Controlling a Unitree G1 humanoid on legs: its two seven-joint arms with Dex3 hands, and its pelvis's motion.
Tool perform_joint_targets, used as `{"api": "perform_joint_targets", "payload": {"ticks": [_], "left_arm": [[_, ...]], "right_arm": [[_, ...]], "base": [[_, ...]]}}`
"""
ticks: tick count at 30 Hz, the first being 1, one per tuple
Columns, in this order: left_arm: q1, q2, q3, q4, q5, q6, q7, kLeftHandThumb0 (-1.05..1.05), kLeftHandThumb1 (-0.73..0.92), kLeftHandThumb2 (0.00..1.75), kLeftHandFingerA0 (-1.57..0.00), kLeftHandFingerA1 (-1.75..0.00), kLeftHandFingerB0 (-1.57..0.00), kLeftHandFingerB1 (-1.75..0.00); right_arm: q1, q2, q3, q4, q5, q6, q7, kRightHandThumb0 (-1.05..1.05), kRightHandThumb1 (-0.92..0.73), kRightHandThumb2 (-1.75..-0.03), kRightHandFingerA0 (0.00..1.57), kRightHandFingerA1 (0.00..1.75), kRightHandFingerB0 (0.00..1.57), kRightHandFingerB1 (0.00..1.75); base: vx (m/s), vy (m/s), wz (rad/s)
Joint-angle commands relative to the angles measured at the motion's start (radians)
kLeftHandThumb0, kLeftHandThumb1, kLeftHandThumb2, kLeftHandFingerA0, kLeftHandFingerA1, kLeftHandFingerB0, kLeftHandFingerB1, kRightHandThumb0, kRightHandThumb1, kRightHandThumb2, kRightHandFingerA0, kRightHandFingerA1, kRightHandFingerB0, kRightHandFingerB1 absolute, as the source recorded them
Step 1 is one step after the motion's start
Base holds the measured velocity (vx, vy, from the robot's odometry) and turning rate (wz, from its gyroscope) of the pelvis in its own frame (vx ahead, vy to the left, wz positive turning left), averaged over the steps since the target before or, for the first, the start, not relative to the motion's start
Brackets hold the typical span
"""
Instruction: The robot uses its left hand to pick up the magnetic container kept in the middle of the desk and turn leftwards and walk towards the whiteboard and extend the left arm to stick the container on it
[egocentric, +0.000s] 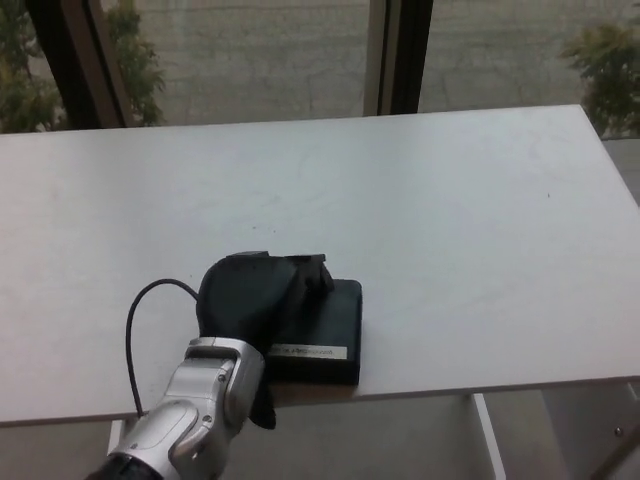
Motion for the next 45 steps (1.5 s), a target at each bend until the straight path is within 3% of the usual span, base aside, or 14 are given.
{"api": "perform_joint_targets", "payload": {"ticks": [1, 7, 8, 12, 13, 18, 19, 27, 28, 31, 32, 33, 35, 45], "left_arm": [[0.090, 0.081, -0.079, 0.149, 0.082, 0.050, -0.087, -0.20, 0.54, 0.56, -0.83, -1.37, -0.81, -0.75], [0.076, 0.084, -0.109, 0.192, 0.101, 0.051, -0.067, -0.20, 0.56, 0.58, -0.85, -1.59, -0.84, -0.81], [0.077, 0.083, -0.103, 0.192, 0.096, 0.048, -0.060, -0.25, 0.49, 0.83, -0.94, -1.17, -0.80, -0.82], [0.080, 0.081, -0.092, 0.194, 0.090, 0.043, -0.048, -0.25, 0.49, 0.83, -0.94, -1.17, -0.80, -0.82], [0.076, 0.070, -0.077, 0.178, 0.075, 0.062, -0.076, -0.18, 0.72, 0.64, -0.83, -1.22, -0.78, -0.86], [0.067, 0.046, -0.045, 0.173, 0.055, 0.087, -0.105, -0.20, 0.77, 0.63, -0.81, -1.15, -0.76, -0.85], [0.053, 0.029, -0.005, 0.156, 0.010, 0.103, -0.152, -0.24, 0.85, 0.65, -0.68, -0.87, -0.67, -0.76], [-0.002, -0.036, 0.147, 0.105, -0.105, 0.265, -0.356, -0.21, 0.78, 0.62, -0.53, -0.62, -0.61, -0.56], [-0.024, -0.044, 0.201, 0.097, -0.153, 0.293, -0.387, -0.11, 0.73, 0.75, -0.56, -0.99, -0.65, -0.84], [-0.062, -0.073, 0.364, 0.054, -0.277, 0.334, -0.391, -0.14, 0.73, 0.75, -0.61, -1.05, -0.66, -0.90], [-0.061, -0.088, 0.406, 0.032, -0.295, 0.332, -0.364, -0.15, 0.72, 0.79, -0.66, -1.31, -0.64, -1.05], [-0.061, -0.092, 0.418, 0.027, -0.298, 0.332, -0.359, -0.15, 0.72, 0.79, -0.66, -1.31, -0.64, -1.05], [-0.049, -0.112, 0.457, -0.047, -0.287, 0.320, -0.326, -0.12, 0.72, 0.80, -0.82, -1.72, -0.62, -1.48], [0.082, -0.064, 0.364, -0.198, -0.124, 0.218, -0.313, -0.13, 0.68, 0.87, -0.73, -1.75, -0.64, -1.59]], "right_arm": [[-0.002, -0.009, -0.006, 0.001, 0.001, -0.019, -0.014, -0.34, -0.69, -0.62, 0.82, 0.54, 0.66, 0.46], [-0.035, -0.017, -0.012, 0.043, 0.002, 0.016, -0.001, -0.33, -0.68, -0.61, 0.84, 0.49, 0.66, 0.44], [-0.031, -0.015, -0.008, 0.039, -0.003, 0.006, -0.009, -0.34, -0.68, -0.62, 0.84, 0.49, 0.69, 0.45], [-0.026, -0.013, -0.001, 0.032, -0.009, -0.009, -0.020, -0.34, -0.68, -0.62, 0.84, 0.49, 0.69, 0.45], [-0.026, -0.011, -0.005, 0.035, -0.004, -0.010, -0.013, -0.35, -0.68, -0.62, 0.85, 0.50, 0.69, 0.46], [-0.030, -0.012, -0.005, 0.038, -0.005, -0.006, -0.014, -0.36, -0.68, -0.61, 0.86, 0.52, 0.69, 0.46], [-0.029, -0.018, 0.005, 0.033, -0.015, -0.016, -0.018, -0.43, -0.70, -0.62, 0.84, 0.52, 0.68, 0.46], [-0.029, -0.013, 0.010, 0.032, -0.017, -0.022, -0.020, -0.43, -0.72, -0.62, 0.84, 0.52, 0.67, 0.46], [-0.028, -0.012, 0.013, 0.028, -0.018, -0.024, -0.018, -0.49, -0.75, -0.63, 0.82, 0.55, 0.65, 0.45], [-0.017, -0.008, 0.020, 0.012, -0.023, -0.039, -0.026, -0.47, -0.75, -0.63, 0.82, 0.56, 0.67, 0.46], [-0.014, -0.009, 0.024, 0.009, -0.027, -0.044, -0.031, -0.48, -0.76, -0.63, 0.83, 0.57, 0.67, 0.46], [-0.013, -0.009, 0.025, 0.008, -0.028, -0.045, -0.032, -0.48, -0.76, -0.63, 0.83, 0.57, 0.67, 0.46], [0.002, -0.006, 0.029, 0.014, -0.032, -0.058, -0.038, -0.51, -0.79, -0.64, 0.84, 0.61, 0.71, 0.47], [0.031, 0.000, 0.050, -0.010, -0.044, -0.076, -0.080, -0.51, -0.82, -0.65, 0.86, 0.60, 0.72, 0.47]], "base": [[0.00, 0.000, 0.00], [0.00, 0.000, 0.00], [0.00, 0.000, 0.00], [0.00, 0.000, 0.00], [0.00, 0.000, 0.00], [0.00, 0.000, 0.00], [0.00, 0.000, 0.00], [0.00, 0.000, 0.00], [-0.02, -0.004, 0.06], [0.00, 0.000, 0.00], [0.00, 0.000, 0.00], [0.00, 0.000, 0.00], [0.00, 0.000, 0.00], [0.00, 0.000, 0.00]]}}
